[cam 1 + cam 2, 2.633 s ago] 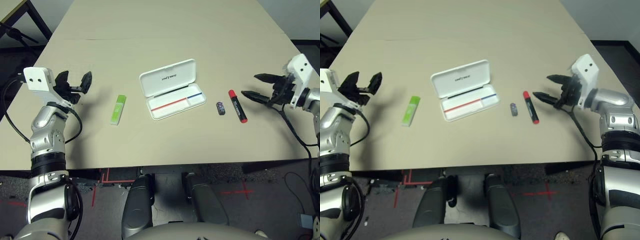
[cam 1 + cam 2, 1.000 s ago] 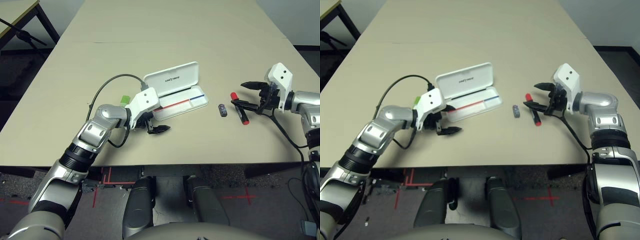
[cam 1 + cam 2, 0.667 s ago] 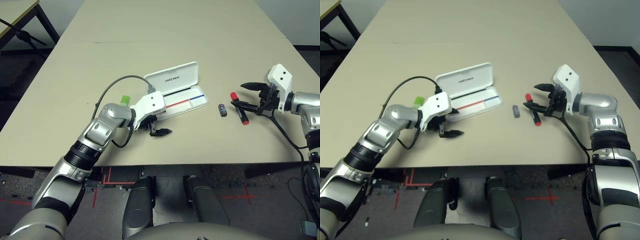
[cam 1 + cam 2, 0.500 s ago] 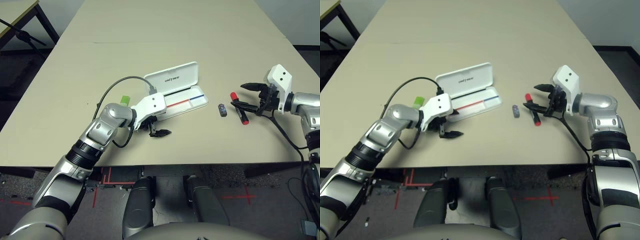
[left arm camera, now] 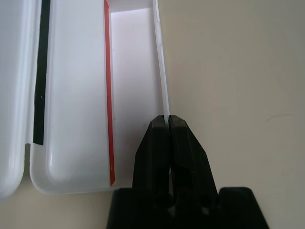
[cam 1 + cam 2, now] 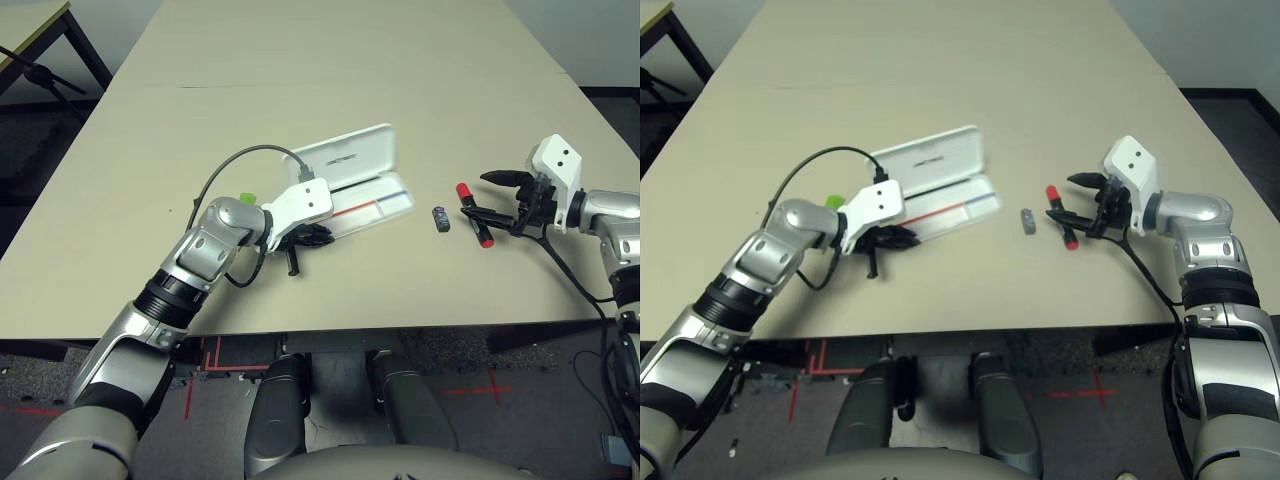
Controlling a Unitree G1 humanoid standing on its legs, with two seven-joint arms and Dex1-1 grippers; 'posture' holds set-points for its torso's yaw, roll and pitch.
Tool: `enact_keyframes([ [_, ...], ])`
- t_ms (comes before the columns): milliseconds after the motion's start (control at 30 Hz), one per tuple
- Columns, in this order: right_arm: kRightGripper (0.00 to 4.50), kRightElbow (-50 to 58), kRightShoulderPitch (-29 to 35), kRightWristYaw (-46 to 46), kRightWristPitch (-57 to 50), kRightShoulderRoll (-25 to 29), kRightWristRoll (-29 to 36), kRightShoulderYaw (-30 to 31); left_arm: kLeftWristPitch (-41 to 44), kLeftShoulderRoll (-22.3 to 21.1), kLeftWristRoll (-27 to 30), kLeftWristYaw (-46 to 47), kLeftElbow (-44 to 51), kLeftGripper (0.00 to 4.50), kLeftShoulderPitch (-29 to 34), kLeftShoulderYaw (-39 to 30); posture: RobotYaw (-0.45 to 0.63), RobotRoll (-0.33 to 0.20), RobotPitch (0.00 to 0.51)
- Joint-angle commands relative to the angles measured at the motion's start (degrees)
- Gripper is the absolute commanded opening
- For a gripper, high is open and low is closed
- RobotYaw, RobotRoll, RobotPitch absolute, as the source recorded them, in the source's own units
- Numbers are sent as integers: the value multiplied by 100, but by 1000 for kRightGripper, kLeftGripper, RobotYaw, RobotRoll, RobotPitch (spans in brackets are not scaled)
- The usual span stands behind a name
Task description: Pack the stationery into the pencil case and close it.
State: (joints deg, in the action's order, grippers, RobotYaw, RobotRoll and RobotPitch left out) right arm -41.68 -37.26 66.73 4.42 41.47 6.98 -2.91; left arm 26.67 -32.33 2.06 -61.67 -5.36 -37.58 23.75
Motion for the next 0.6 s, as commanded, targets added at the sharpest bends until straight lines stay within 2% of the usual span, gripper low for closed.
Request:
enact_keyframes([
  [33, 4500, 83, 82, 18, -13, -17, -1, 60, -269, -230, -158, -276, -11, 48, -78, 84, -16, 0, 174],
  [333, 4500, -22, 55, 3, 76, -60, -78, 118, -593, -727, -47, -788, 760, 48, 353, 29, -7, 0, 178],
  [600, 4500, -124, -4, 33, 142, -84, -133, 172, -597, -858, 86, -816, 1196, 48, 738, -166, 10, 0, 188],
])
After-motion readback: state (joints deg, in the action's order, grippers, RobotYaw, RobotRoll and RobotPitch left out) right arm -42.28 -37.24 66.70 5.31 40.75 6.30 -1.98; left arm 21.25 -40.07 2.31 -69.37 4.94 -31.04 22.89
